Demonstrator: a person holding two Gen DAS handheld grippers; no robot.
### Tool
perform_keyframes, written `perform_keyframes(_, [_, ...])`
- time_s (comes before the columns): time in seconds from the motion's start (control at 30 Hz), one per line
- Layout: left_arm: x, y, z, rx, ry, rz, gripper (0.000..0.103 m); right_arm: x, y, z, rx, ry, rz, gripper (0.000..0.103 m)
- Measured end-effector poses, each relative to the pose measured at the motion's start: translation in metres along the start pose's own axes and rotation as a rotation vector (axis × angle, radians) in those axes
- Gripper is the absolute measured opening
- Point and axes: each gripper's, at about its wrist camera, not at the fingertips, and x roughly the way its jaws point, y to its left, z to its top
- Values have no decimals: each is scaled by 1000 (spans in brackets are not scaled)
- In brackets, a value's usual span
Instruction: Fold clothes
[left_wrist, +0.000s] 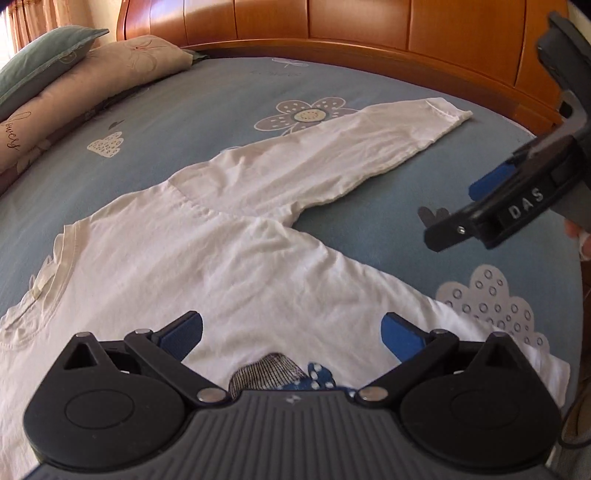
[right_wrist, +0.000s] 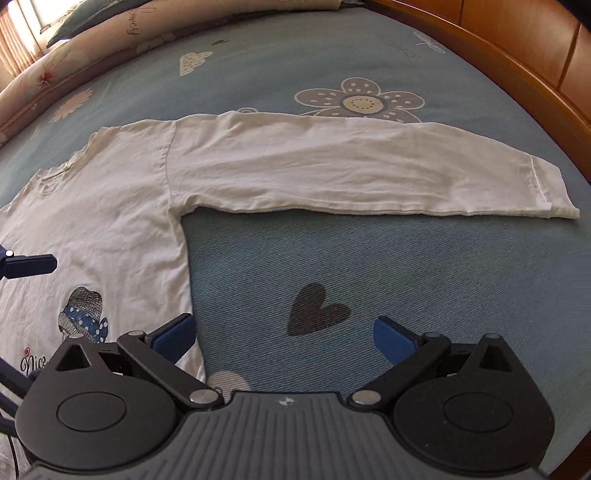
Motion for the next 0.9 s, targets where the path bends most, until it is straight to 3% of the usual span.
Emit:
perform_keyframes(0.2, [59,40,29,-221,35,40,102,5,-17,9,-1,19,7,103])
perform_keyframes(0.37, [60,47,31,-344,10,78,102,4,-17,17,-61,-1,20,103])
perform_keyframes(0.6, [9,49,9,-478,-23,124,102,3,8,23,-100,29,76,103])
perform_keyframes(0.77, [-38,60,-31,-600,5,212,102,-19,61,23,-170,84,135,103])
perform_keyframes(0.9, [-96,96,-69,-707,-1,278,102,-51,123,25,-284,85,172,103])
